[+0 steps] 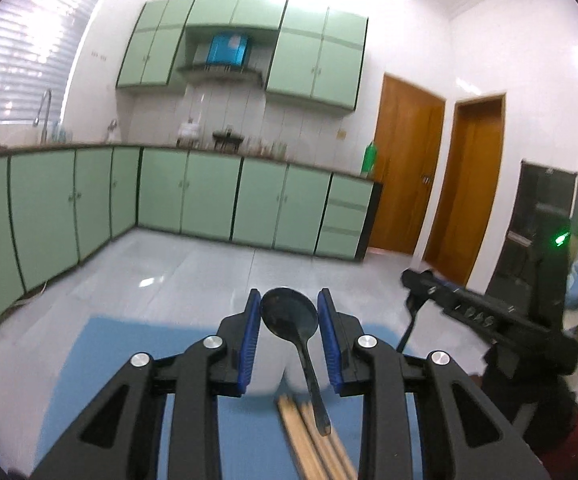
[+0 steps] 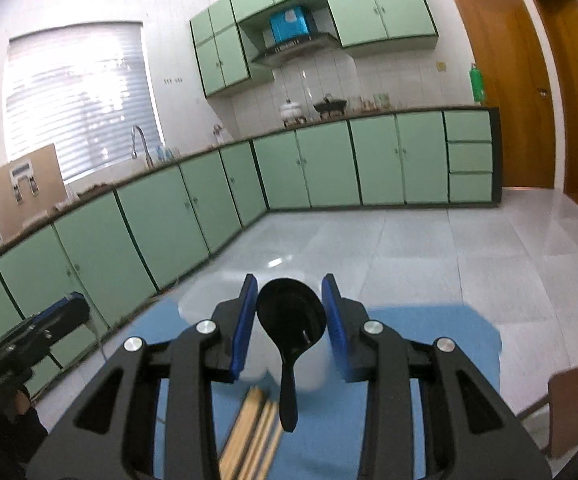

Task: Organize utensils
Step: 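Drop the black spoon into the white holder with the right tool while the left drops the metal spoon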

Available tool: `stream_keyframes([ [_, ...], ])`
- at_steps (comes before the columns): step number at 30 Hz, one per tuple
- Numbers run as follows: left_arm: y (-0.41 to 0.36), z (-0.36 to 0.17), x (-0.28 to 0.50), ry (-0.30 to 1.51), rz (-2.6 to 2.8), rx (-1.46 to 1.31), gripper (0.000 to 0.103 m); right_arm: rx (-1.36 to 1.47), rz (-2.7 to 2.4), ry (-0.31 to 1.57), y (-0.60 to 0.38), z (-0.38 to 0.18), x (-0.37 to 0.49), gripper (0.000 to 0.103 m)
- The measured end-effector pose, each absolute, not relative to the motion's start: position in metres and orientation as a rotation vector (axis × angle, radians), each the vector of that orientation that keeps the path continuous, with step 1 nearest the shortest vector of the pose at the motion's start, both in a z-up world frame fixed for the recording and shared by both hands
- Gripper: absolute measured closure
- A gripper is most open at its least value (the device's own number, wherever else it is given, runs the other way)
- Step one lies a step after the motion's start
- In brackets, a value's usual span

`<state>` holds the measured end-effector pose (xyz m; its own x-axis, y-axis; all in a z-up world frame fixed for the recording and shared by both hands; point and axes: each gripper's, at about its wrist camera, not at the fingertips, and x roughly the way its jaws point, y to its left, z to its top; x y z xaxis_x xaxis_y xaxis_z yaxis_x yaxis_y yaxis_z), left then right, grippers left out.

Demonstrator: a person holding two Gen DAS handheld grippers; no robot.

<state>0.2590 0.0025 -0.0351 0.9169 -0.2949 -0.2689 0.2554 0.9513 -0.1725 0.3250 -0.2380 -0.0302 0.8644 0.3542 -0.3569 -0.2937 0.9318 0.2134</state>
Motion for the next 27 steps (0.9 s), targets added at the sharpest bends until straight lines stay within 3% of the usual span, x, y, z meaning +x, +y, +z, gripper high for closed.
stream_keyframes([
  [9, -0.01, 0.019, 0.314, 0.163, -0.245, -0.05, 0.074, 0.111, 0.347, 0.326, -0.229, 0.009, 0.385, 0.071],
  [19, -0.015, -0.037, 0.396, 0.313, -0.221, -0.042, 0.074, 0.102, 0.326, 0.438, -0.217, -0.036, 0.435, 0.071],
  [22, -0.013, -0.049, 0.4, 0.351, -0.22, -0.049, 0.072, 0.1, 0.321, 0.477, -0.216, -0.05, 0.437, 0.066],
  [24, -0.011, -0.049, 0.394, 0.352, -0.217, -0.054, 0.062, 0.109, 0.314, 0.481, -0.216, -0.054, 0.431, 0.057],
  [27, -0.009, -0.049, 0.383, 0.352, -0.213, -0.05, 0.06, 0.12, 0.297, 0.478, -0.22, -0.055, 0.419, 0.051],
])
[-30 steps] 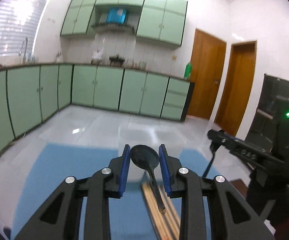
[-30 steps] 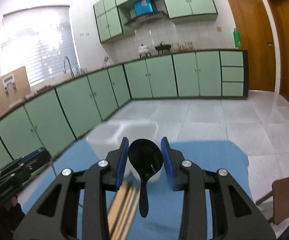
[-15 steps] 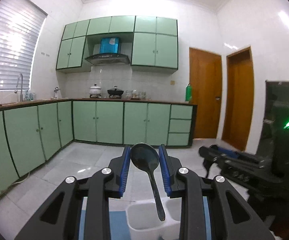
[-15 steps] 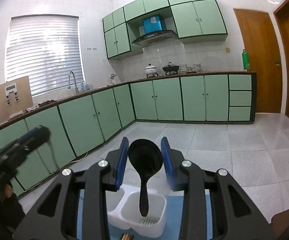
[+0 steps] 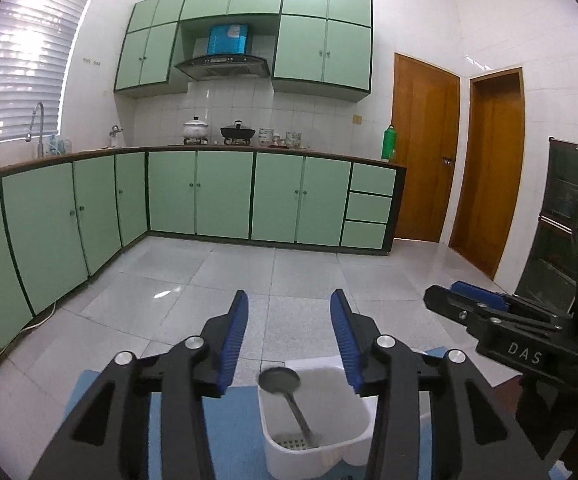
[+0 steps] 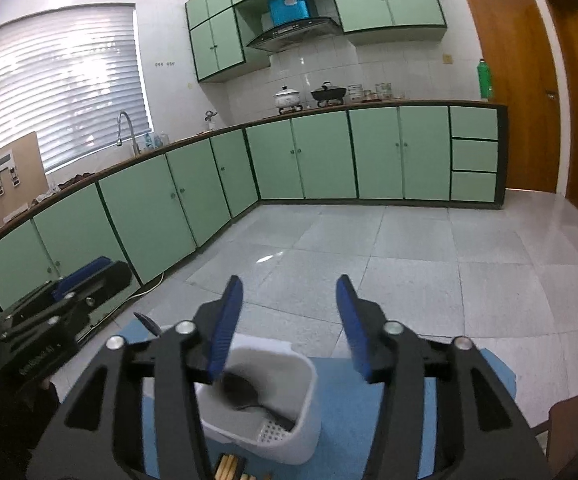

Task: Organize utensils
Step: 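Drop the black spoon into the white holder with the right tool while the left drops the metal spoon, then move both tools back over the chopsticks on the table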

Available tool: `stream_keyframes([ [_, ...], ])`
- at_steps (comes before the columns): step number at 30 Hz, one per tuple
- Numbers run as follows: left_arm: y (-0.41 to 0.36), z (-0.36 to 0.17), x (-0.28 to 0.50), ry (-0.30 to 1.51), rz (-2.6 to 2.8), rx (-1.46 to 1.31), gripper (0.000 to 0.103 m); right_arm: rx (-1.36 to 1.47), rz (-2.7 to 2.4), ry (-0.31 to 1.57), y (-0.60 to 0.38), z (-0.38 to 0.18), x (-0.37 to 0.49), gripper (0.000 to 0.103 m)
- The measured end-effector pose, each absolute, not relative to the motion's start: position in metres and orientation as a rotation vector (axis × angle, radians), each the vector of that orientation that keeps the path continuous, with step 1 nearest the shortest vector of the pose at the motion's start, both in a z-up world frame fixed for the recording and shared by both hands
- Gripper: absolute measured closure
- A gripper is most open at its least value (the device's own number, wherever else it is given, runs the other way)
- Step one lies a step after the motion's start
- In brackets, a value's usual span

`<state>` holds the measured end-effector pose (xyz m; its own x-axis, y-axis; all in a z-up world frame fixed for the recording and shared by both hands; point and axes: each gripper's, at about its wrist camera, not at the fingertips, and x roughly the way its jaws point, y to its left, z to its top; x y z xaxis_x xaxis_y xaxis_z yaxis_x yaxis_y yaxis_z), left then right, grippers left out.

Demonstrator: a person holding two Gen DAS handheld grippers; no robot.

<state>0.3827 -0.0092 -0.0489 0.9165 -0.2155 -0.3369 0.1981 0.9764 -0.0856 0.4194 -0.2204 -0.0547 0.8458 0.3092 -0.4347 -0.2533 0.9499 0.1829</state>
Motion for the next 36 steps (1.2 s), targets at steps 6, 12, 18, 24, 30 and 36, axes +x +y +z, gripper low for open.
stream_keyframes([
  [6, -0.008, -0.042, 0.342, 0.374, -0.206, -0.037, 0.045, 0.119, 0.239, 0.487, -0.237, -0.057, 0.369, 0.025],
  [12, -0.009, -0.074, 0.277, 0.493, -0.214, -0.023, 0.032, 0.091, 0.213, 0.58, -0.244, -0.088, 0.297, 0.014],
  [18, -0.01, -0.131, 0.218, 0.667, -0.191, 0.006, 0.027, 0.101, 0.196, 0.729, -0.242, -0.139, 0.226, 0.014],
  [24, -0.005, -0.173, 0.183, 0.802, -0.15, 0.004, 0.027, 0.116, 0.213, 0.842, -0.229, -0.173, 0.177, 0.014],
  [30, 0.001, -0.19, 0.17, 0.857, -0.126, 0.013, 0.027, 0.035, 0.22, 0.882, -0.202, -0.186, 0.158, 0.021],
  [36, -0.001, -0.196, 0.164, 0.876, -0.125, 0.027, 0.025, -0.02, 0.214, 0.917, -0.191, -0.194, 0.156, 0.024],
])
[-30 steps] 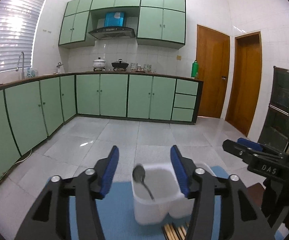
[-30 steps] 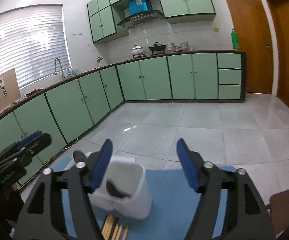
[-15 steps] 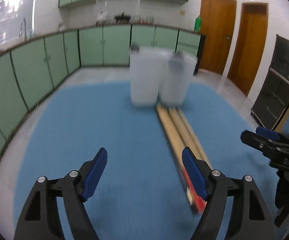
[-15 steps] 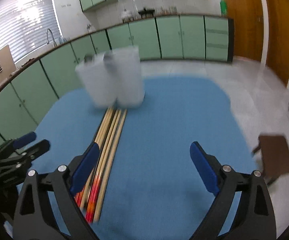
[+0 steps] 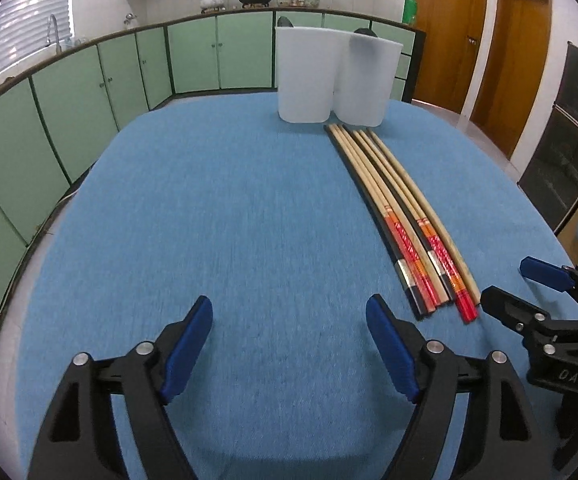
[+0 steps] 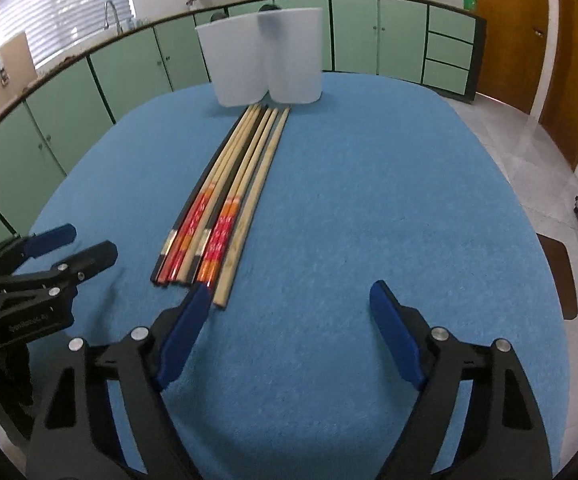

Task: Organize utensils
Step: 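Move both tools back over the chopsticks on the table, then grasp a plain wooden chopstick with the right tool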

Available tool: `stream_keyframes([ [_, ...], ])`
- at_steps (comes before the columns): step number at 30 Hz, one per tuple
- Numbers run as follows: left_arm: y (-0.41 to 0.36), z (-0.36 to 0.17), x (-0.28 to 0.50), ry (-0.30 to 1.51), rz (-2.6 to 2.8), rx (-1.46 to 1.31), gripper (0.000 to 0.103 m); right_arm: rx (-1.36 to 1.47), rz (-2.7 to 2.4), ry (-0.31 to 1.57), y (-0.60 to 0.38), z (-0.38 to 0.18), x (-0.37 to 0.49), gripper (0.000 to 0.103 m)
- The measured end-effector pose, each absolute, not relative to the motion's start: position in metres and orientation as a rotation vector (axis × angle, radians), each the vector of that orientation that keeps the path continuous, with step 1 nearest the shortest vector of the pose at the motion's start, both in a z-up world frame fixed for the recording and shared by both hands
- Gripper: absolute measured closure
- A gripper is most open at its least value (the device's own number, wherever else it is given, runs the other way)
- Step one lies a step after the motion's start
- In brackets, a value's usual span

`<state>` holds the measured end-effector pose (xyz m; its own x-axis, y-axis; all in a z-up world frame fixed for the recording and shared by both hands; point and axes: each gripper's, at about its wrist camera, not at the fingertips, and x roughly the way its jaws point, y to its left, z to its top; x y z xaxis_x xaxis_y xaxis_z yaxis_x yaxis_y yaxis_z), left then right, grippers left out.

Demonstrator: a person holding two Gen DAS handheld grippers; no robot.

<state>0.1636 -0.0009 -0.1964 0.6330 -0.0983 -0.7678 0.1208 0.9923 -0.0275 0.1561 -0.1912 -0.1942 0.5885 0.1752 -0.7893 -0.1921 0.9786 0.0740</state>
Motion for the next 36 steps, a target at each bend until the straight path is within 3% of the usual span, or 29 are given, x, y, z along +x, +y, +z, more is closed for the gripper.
stream_keyframes([
  [8, 0.002, -0.2, 0.162, 0.897, -0.124, 0.02, 0.024, -0.083, 0.195, 0.933, -0.178, -0.197, 0.16, 0.025],
  [11, 0.005, -0.2, 0.161, 0.897, -0.121, 0.014, 0.024, -0.093, 0.191, 0.931, -0.173, -0.198, 0.159, 0.03],
  [18, 0.005, -0.197, 0.157, 0.895, -0.128, 0.022, 0.024, -0.087, 0.216, 0.917, -0.166, -0.196, 0.157, 0.069],
  [21, 0.001, -0.196, 0.157, 0.895, -0.139, 0.024, 0.023, -0.088, 0.23, 0.914, -0.164, -0.196, 0.156, 0.096],
  [36, -0.04, -0.201, 0.165, 0.916, -0.195, 0.066, 0.022, -0.009, 0.188, 0.917, -0.197, -0.195, 0.158, 0.097],
])
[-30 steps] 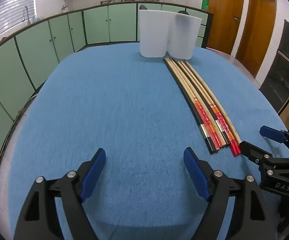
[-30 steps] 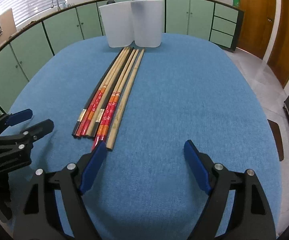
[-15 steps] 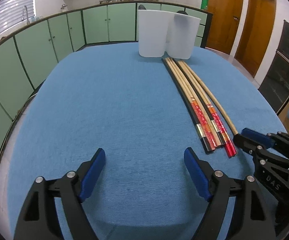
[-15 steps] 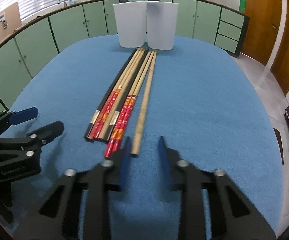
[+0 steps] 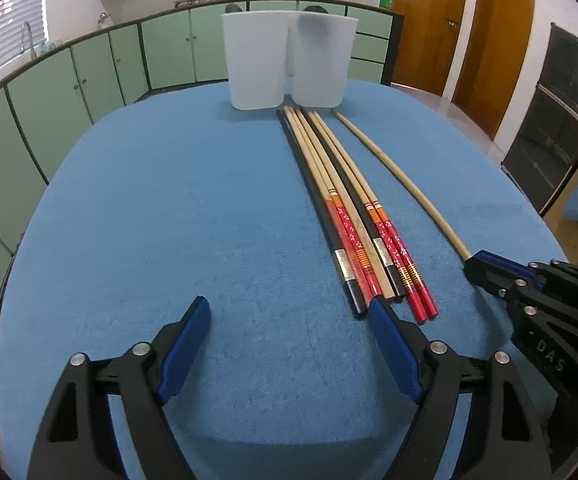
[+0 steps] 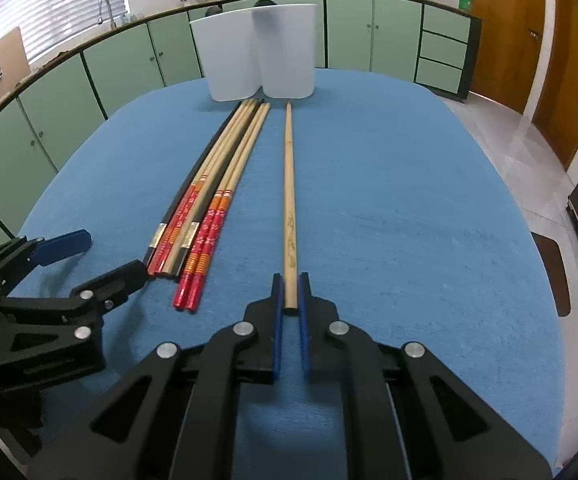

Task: Organize utensils
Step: 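Grasp a plain wooden chopstick with the right tool, then grasp the black chopstick with the left tool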

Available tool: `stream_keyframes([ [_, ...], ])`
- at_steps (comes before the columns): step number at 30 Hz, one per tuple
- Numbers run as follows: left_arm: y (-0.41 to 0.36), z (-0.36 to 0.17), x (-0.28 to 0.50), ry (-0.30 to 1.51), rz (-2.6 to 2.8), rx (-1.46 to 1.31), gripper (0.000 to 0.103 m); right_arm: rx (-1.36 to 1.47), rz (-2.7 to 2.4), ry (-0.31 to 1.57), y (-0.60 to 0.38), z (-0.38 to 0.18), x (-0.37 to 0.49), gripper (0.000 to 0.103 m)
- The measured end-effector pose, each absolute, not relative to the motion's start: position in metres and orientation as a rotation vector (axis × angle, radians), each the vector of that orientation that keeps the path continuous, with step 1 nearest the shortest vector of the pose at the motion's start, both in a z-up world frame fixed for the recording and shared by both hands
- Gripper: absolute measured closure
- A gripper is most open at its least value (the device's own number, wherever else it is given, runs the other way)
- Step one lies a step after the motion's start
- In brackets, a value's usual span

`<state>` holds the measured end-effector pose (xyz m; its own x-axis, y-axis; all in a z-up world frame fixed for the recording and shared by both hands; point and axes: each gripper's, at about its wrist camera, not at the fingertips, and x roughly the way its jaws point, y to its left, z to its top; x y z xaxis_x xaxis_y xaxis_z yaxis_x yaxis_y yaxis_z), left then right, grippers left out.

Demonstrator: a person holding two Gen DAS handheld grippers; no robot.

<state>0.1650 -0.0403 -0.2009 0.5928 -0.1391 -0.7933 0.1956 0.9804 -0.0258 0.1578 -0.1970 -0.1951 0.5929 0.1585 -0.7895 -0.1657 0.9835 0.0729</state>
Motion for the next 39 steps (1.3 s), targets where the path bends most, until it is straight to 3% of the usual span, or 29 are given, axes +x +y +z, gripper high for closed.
stream_keyframes([
  [29, -0.024, -0.201, 0.166, 0.919, -0.127, 0.06, 0.022, -0.006, 0.202, 0.924, -0.198, -0.197, 0.159, 0.095],
  [31, -0.026, -0.201, 0.165, 0.916, -0.132, 0.057, 0.026, -0.001, 0.205, 0.923, -0.198, -0.197, 0.159, 0.095],
  [36, -0.028, -0.199, 0.163, 0.9, -0.162, 0.042, 0.065, 0.033, 0.22, 0.921, -0.203, -0.197, 0.159, 0.096],
  [39, -0.032, -0.198, 0.162, 0.896, -0.186, 0.045, 0.08, 0.017, 0.213, 0.916, -0.2, -0.197, 0.158, 0.097],
])
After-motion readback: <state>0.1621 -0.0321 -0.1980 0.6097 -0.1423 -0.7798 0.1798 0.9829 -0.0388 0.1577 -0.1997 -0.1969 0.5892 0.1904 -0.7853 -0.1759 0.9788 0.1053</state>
